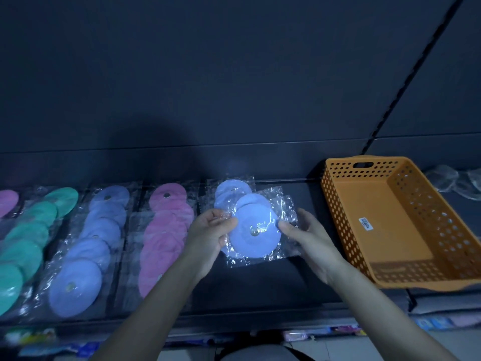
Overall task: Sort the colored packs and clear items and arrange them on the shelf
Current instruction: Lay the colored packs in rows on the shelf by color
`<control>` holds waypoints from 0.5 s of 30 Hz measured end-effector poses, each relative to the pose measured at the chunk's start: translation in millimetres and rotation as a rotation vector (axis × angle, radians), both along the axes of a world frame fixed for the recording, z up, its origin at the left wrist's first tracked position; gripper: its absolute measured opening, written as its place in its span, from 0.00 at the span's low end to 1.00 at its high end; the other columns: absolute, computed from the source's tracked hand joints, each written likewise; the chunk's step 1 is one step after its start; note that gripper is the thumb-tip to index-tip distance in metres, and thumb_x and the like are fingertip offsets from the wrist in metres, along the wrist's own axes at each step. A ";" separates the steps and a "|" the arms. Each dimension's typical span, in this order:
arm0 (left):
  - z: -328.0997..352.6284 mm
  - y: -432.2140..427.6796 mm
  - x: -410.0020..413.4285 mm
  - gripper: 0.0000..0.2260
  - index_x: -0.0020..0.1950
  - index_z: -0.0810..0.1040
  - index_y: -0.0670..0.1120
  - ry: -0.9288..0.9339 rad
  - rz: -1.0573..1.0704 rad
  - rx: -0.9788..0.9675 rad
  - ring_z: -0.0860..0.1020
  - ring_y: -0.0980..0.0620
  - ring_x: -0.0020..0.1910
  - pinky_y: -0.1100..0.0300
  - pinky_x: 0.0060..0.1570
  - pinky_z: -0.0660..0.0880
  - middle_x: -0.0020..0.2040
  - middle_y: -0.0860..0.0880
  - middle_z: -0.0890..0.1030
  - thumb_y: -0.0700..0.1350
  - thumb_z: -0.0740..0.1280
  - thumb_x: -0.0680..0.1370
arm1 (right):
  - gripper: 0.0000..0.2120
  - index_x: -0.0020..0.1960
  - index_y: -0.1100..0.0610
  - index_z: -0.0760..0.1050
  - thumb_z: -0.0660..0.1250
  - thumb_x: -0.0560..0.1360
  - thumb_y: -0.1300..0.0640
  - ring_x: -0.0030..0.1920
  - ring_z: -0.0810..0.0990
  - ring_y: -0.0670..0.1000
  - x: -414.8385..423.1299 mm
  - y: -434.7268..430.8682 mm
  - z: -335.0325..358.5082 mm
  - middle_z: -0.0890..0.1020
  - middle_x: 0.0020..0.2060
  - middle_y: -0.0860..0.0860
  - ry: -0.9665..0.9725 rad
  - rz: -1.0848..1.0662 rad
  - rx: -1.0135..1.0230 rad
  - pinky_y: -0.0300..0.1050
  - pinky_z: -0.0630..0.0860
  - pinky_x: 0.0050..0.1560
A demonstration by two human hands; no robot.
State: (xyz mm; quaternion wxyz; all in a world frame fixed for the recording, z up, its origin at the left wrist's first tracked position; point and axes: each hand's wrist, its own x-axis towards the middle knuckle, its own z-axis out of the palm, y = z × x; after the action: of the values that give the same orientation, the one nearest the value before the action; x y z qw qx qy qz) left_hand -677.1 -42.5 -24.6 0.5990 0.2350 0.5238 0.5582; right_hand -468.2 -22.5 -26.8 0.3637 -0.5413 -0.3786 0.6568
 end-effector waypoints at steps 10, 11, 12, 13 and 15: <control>-17.3 -31.5 -15.5 0.12 0.46 0.75 0.49 0.531 -0.062 -0.095 0.78 0.53 0.39 0.64 0.40 0.75 0.43 0.47 0.80 0.33 0.71 0.71 | 0.11 0.43 0.53 0.78 0.69 0.71 0.68 0.29 0.73 0.46 -22.3 -18.2 -26.3 0.78 0.32 0.50 -0.413 0.153 0.132 0.41 0.73 0.34; -17.6 -33.1 -17.0 0.09 0.44 0.75 0.50 0.647 -0.068 -0.075 0.79 0.53 0.39 0.62 0.42 0.75 0.42 0.49 0.81 0.36 0.70 0.72 | 0.12 0.40 0.52 0.78 0.69 0.71 0.69 0.27 0.73 0.45 -22.9 -19.6 -28.2 0.78 0.30 0.48 -0.447 0.174 0.151 0.40 0.72 0.33; -17.7 -33.6 -18.7 0.06 0.43 0.75 0.50 0.755 -0.076 -0.050 0.79 0.52 0.39 0.60 0.43 0.74 0.41 0.50 0.81 0.39 0.69 0.74 | 0.13 0.39 0.52 0.78 0.68 0.70 0.70 0.26 0.72 0.44 -23.8 -20.4 -29.5 0.78 0.28 0.46 -0.465 0.200 0.165 0.38 0.72 0.31; -17.6 -33.7 -20.5 0.04 0.42 0.76 0.48 0.847 -0.086 -0.023 0.78 0.51 0.39 0.60 0.42 0.73 0.39 0.50 0.80 0.40 0.67 0.76 | 0.13 0.38 0.52 0.78 0.67 0.69 0.71 0.25 0.71 0.43 -24.3 -21.3 -30.1 0.77 0.26 0.45 -0.476 0.228 0.173 0.37 0.71 0.29; -17.4 -33.2 -23.8 0.05 0.43 0.77 0.45 1.007 -0.104 0.033 0.75 0.51 0.37 0.61 0.38 0.68 0.37 0.50 0.78 0.38 0.63 0.77 | 0.13 0.38 0.52 0.79 0.67 0.68 0.71 0.24 0.71 0.44 -25.2 -21.8 -29.0 0.76 0.24 0.46 -0.499 0.263 0.181 0.37 0.70 0.29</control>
State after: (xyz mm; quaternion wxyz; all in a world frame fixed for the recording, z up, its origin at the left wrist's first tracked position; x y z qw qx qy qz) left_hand -700.9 -75.7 -42.0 0.2954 0.5101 0.7264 0.3534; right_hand -493.4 -44.3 -55.7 0.2180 -0.5975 -0.5804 0.5086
